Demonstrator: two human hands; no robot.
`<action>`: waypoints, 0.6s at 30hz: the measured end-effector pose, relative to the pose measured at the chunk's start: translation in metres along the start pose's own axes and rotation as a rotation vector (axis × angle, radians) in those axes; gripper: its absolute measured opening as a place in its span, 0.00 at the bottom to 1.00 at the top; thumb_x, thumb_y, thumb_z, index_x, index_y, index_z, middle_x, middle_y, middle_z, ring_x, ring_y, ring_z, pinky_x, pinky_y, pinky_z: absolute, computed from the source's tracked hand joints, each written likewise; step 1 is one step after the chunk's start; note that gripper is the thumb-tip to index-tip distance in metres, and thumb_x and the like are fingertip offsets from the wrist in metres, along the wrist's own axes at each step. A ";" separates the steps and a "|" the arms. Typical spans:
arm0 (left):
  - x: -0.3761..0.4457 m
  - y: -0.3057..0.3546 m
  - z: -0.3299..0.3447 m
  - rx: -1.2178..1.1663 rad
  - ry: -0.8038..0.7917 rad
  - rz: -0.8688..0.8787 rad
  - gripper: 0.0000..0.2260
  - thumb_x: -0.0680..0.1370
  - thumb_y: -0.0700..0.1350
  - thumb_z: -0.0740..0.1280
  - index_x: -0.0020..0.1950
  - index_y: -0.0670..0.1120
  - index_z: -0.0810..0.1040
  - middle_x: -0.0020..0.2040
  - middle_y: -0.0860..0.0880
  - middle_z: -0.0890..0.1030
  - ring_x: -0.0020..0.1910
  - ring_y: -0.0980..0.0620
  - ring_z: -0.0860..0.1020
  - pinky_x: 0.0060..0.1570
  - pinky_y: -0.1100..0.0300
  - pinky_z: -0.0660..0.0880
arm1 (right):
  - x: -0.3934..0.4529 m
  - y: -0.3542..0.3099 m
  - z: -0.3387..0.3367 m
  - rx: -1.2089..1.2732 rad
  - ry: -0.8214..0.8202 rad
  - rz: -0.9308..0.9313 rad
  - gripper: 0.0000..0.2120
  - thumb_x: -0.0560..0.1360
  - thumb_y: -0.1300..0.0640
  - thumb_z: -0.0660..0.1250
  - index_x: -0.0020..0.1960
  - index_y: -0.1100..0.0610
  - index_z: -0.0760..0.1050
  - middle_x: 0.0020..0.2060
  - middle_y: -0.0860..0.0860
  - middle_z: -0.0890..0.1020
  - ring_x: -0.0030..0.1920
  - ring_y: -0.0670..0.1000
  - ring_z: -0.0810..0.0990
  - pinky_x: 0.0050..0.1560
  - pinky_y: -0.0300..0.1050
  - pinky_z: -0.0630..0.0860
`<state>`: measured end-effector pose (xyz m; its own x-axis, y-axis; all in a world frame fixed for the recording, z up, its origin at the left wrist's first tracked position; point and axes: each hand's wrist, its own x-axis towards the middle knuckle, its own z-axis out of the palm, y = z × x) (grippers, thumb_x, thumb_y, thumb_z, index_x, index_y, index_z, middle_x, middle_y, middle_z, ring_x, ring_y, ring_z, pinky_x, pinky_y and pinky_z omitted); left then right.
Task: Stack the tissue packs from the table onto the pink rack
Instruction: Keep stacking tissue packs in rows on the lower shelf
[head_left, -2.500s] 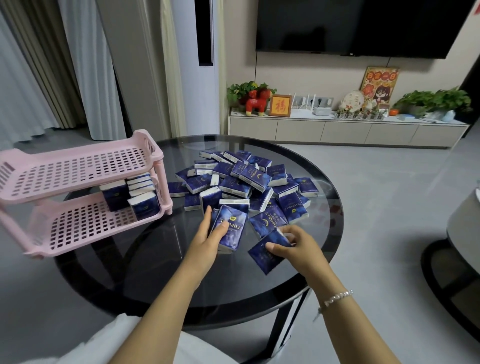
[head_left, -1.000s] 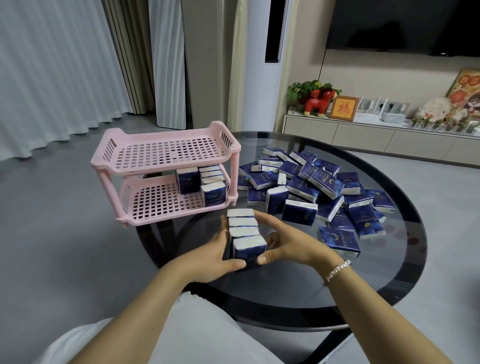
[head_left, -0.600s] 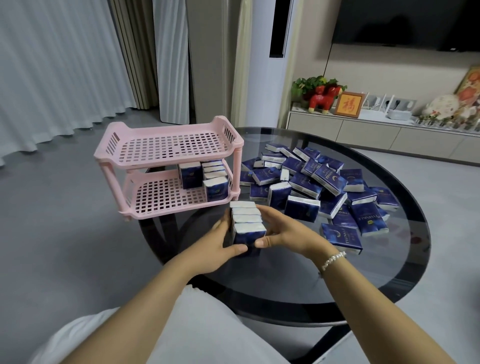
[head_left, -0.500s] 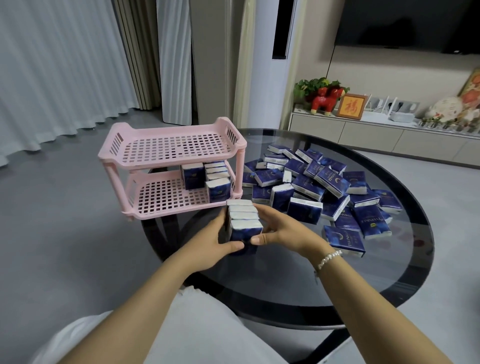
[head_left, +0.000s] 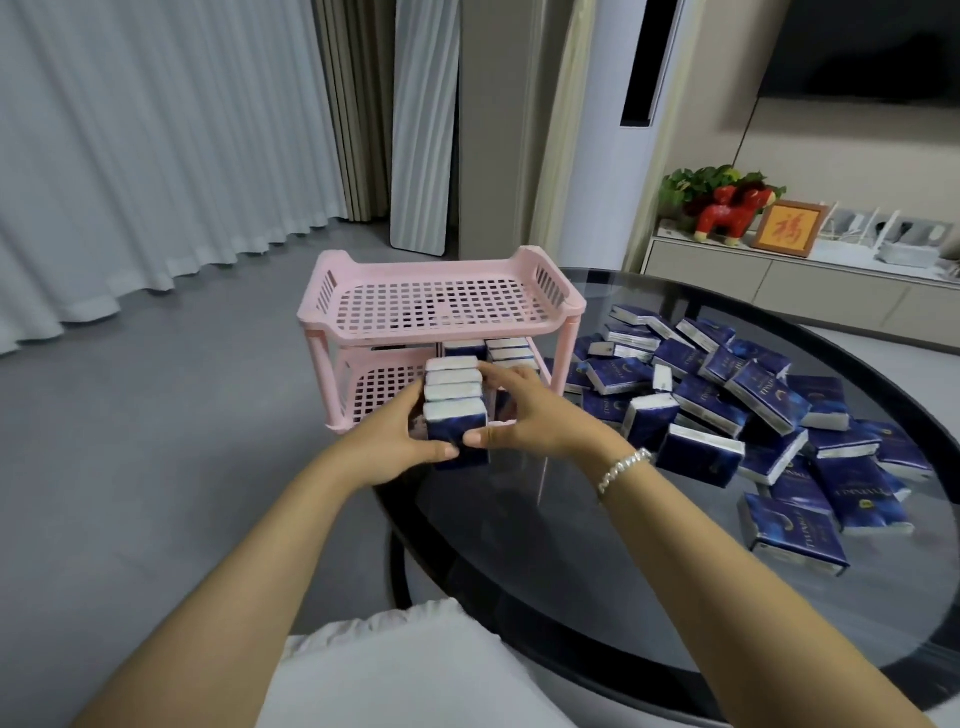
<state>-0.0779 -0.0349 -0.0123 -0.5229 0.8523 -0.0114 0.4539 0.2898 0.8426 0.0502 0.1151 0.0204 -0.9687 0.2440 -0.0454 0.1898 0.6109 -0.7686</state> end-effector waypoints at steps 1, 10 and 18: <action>0.006 -0.001 -0.003 0.004 -0.002 0.001 0.38 0.70 0.38 0.75 0.75 0.51 0.60 0.67 0.55 0.72 0.66 0.57 0.70 0.69 0.60 0.64 | 0.005 -0.002 -0.001 -0.036 0.007 0.021 0.39 0.70 0.52 0.74 0.74 0.46 0.57 0.63 0.47 0.68 0.62 0.46 0.70 0.62 0.38 0.70; 0.050 -0.015 -0.006 -0.025 -0.028 -0.004 0.35 0.73 0.39 0.73 0.75 0.51 0.60 0.66 0.56 0.72 0.65 0.57 0.71 0.60 0.69 0.67 | 0.040 -0.002 -0.002 -0.132 0.090 0.175 0.31 0.74 0.51 0.69 0.73 0.53 0.61 0.56 0.48 0.78 0.53 0.46 0.74 0.51 0.35 0.66; 0.066 -0.015 0.007 0.039 0.047 0.066 0.31 0.76 0.39 0.69 0.75 0.49 0.59 0.65 0.56 0.70 0.63 0.60 0.69 0.52 0.81 0.61 | 0.056 0.009 0.008 -0.255 0.336 0.249 0.15 0.73 0.53 0.69 0.58 0.57 0.76 0.49 0.53 0.82 0.53 0.54 0.78 0.48 0.43 0.73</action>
<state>-0.1143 0.0200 -0.0290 -0.5237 0.8491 0.0691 0.5158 0.2516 0.8189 -0.0039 0.1284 0.0060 -0.7920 0.6096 0.0327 0.4828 0.6582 -0.5777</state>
